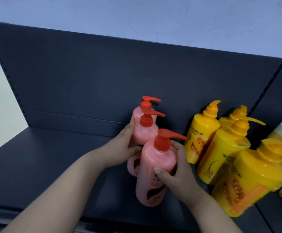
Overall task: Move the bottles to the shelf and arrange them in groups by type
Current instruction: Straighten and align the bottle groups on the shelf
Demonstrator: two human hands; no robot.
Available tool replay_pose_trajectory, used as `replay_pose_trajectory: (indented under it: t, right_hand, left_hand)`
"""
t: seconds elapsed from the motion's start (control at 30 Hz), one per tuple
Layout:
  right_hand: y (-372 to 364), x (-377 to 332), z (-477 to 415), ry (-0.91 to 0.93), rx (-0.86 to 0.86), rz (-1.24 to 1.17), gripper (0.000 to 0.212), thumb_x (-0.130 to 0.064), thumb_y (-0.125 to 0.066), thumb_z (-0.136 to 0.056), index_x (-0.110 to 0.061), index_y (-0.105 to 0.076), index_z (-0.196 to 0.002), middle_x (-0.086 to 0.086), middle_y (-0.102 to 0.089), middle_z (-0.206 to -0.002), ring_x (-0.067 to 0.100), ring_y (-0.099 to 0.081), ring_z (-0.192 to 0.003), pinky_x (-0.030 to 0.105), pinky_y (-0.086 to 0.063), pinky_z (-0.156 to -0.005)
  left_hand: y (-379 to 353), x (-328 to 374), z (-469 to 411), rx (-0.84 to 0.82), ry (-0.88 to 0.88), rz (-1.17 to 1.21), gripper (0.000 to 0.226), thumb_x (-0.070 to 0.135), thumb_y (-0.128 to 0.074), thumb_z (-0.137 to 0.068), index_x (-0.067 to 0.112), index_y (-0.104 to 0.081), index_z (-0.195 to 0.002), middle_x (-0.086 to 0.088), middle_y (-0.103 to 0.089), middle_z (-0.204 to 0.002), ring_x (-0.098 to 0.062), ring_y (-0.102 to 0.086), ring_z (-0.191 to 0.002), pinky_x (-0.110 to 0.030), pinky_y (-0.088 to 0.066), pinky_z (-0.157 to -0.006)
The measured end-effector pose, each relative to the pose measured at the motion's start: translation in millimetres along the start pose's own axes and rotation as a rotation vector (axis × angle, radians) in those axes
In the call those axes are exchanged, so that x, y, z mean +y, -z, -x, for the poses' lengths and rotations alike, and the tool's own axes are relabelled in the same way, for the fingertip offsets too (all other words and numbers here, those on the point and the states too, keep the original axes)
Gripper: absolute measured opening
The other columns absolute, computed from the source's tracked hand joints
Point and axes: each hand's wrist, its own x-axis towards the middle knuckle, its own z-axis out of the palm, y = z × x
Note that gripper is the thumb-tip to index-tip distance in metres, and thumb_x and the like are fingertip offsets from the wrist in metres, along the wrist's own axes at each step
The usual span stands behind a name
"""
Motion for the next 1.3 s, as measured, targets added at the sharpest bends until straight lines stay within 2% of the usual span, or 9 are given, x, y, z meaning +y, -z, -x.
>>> replay_pose_trajectory:
  t: [0.07,0.13,0.27,0.43,0.57,0.83,1.03,1.2,1.3]
  right_hand:
    - [-6,-3,2,0.006,-0.020,0.003,0.067,-0.041,-0.072,-0.063,-0.035,-0.040,-0.121,-0.032,-0.053,-0.114,-0.004,-0.053,-0.111,0.010,-0.044,-0.084]
    - [-14,-4,3,0.022,-0.015,0.031,0.066,-0.042,-0.073,-0.064,-0.037,-0.041,-0.121,-0.026,-0.054,-0.118,0.000,-0.053,-0.113,0.016,-0.045,-0.089]
    - [-29,-2,4,0.095,0.079,0.156,0.072,-0.048,-0.072,-0.068,-0.035,-0.039,-0.130,-0.004,-0.046,-0.133,0.019,-0.046,-0.125,0.046,-0.041,-0.102]
    - [-35,-3,-2,0.184,0.171,0.310,0.070,-0.073,-0.057,-0.071,-0.049,-0.030,-0.131,-0.015,-0.038,-0.134,0.020,-0.041,-0.126,0.048,-0.038,-0.102]
    - [-40,-3,-8,0.201,0.187,0.409,0.072,-0.082,-0.045,-0.069,-0.048,-0.029,-0.130,-0.039,-0.029,-0.129,0.012,-0.039,-0.123,0.046,-0.036,-0.103]
    - [-43,-9,-5,0.075,0.187,0.483,0.086,-0.072,-0.055,-0.066,-0.026,-0.038,-0.137,-0.010,-0.044,-0.132,0.015,-0.040,-0.125,0.049,-0.034,-0.103]
    - [-30,-24,3,0.041,0.013,0.675,0.088,-0.066,-0.052,-0.080,-0.028,-0.013,-0.149,-0.012,-0.021,-0.153,0.000,-0.010,-0.139,0.030,-0.011,-0.117]
    - [2,-30,11,0.035,-0.192,0.932,0.081,-0.066,-0.033,-0.089,-0.031,0.010,-0.148,-0.013,0.007,-0.158,0.002,0.014,-0.142,0.027,0.003,-0.116]
    - [25,-31,22,0.008,-0.258,1.018,0.078,-0.066,-0.023,-0.089,-0.027,0.009,-0.149,-0.010,0.010,-0.158,0.005,0.016,-0.142,0.029,0.005,-0.117]
  left_hand:
    - [0,2,10,0.016,-0.032,-0.003,0.085,0.016,-0.059,-0.091,0.049,0.011,-0.128,0.045,-0.004,-0.129,0.020,-0.013,-0.127,0.007,-0.012,-0.095]
    - [-1,-1,18,0.041,-0.057,-0.035,0.076,0.015,-0.053,-0.093,0.044,-0.002,-0.143,0.030,-0.010,-0.148,0.016,-0.008,-0.134,0.000,-0.008,-0.105]
    - [-1,-6,26,0.137,-0.101,-0.037,0.063,0.000,-0.041,-0.093,0.031,-0.024,-0.146,0.019,-0.011,-0.151,0.007,-0.010,-0.137,-0.001,-0.009,-0.106]
    - [-6,-12,28,0.185,-0.192,-0.061,0.058,-0.005,-0.038,-0.091,0.026,-0.044,-0.139,0.013,-0.025,-0.153,0.001,-0.022,-0.139,-0.018,-0.018,-0.115]
    - [-5,-14,27,0.207,-0.184,-0.064,0.060,-0.006,-0.036,-0.090,0.025,-0.042,-0.140,0.015,-0.025,-0.152,0.000,-0.023,-0.139,-0.018,-0.018,-0.114]
    - [-1,-11,31,0.169,-0.203,-0.065,0.064,-0.009,-0.034,-0.088,0.026,-0.039,-0.142,0.014,-0.023,-0.153,0.001,-0.021,-0.139,-0.020,-0.018,-0.115]
    - [2,-3,42,0.163,-0.153,-0.204,0.063,0.002,-0.037,-0.091,0.032,-0.028,-0.146,0.015,-0.022,-0.153,-0.001,-0.019,-0.140,-0.027,-0.020,-0.116]
    - [-19,7,66,0.231,0.156,-0.327,0.064,0.013,-0.035,-0.095,0.023,-0.006,-0.150,0.005,-0.014,-0.157,-0.011,-0.016,-0.143,-0.030,-0.022,-0.114]
    - [-41,11,81,0.109,0.377,-0.466,0.062,0.023,-0.033,-0.097,0.016,-0.002,-0.151,-0.001,-0.004,-0.159,-0.015,-0.005,-0.145,-0.029,-0.014,-0.116]
